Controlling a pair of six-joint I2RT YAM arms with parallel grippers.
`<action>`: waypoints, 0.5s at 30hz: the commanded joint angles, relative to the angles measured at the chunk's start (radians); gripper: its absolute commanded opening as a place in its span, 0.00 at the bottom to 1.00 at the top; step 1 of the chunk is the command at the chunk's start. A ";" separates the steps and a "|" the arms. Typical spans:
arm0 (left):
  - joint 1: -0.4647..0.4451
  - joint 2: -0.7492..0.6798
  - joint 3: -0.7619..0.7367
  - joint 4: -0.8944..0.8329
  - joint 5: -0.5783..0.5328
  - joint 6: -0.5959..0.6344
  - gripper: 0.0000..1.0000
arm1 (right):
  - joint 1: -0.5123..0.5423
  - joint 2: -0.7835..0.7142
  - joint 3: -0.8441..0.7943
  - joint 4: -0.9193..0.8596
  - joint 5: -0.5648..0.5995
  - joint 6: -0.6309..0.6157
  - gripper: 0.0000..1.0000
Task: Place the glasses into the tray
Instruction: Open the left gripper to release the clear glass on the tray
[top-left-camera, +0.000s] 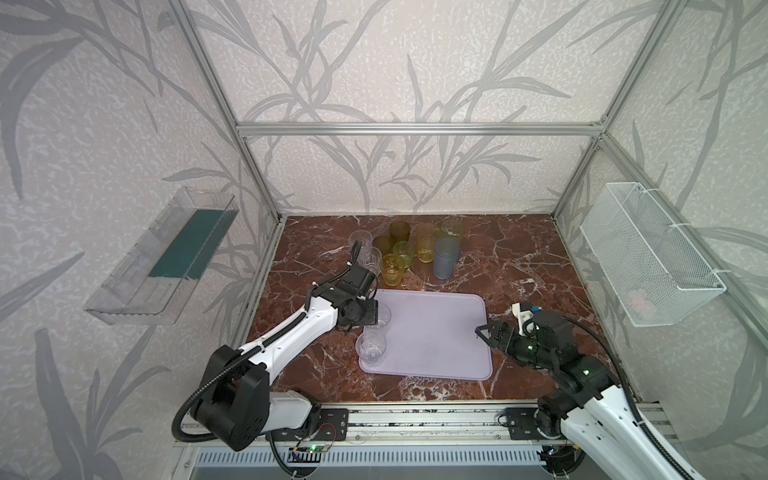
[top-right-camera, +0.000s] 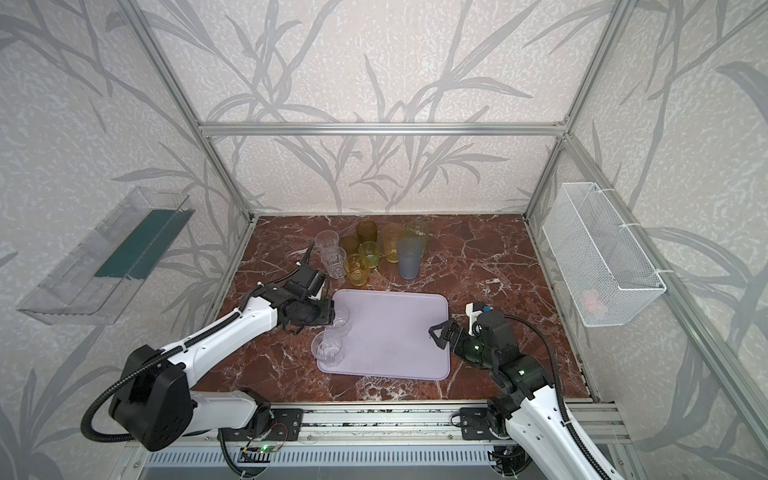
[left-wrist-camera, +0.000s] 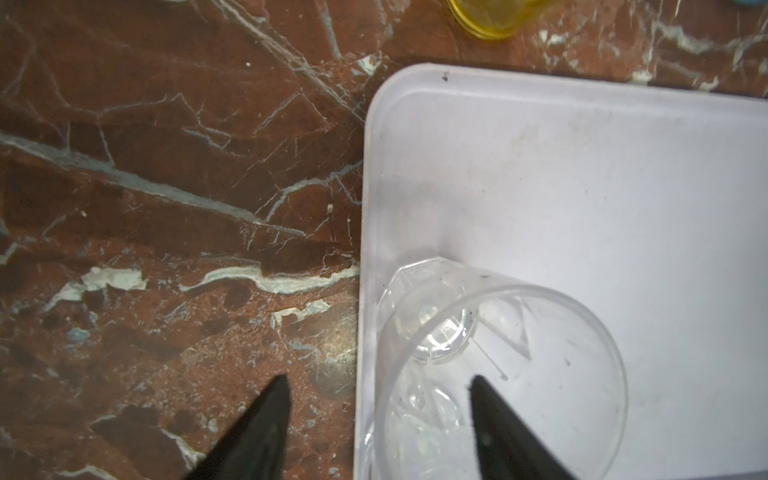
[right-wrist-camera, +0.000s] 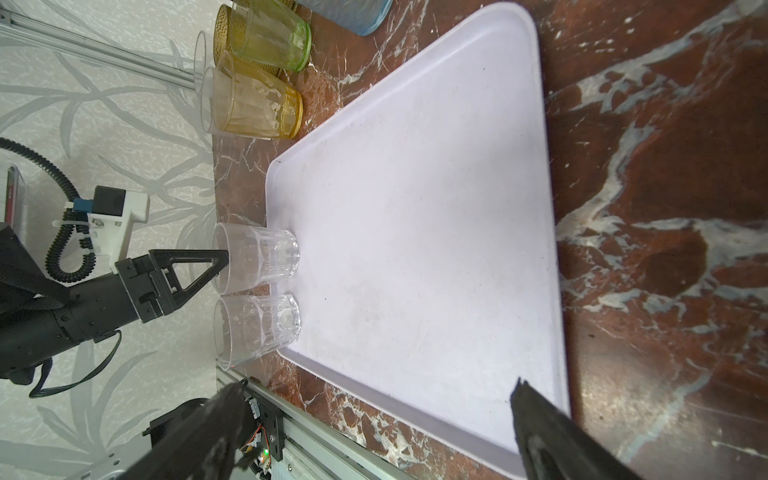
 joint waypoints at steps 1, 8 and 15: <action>-0.005 -0.025 -0.001 0.009 -0.040 0.013 0.99 | -0.003 -0.017 0.000 -0.009 0.008 -0.015 0.99; -0.003 -0.028 0.041 0.015 -0.107 0.002 0.99 | -0.003 -0.080 0.008 -0.034 0.024 -0.024 0.99; -0.002 -0.111 0.006 0.131 -0.175 -0.010 0.99 | -0.004 -0.109 0.046 -0.120 0.056 -0.062 0.99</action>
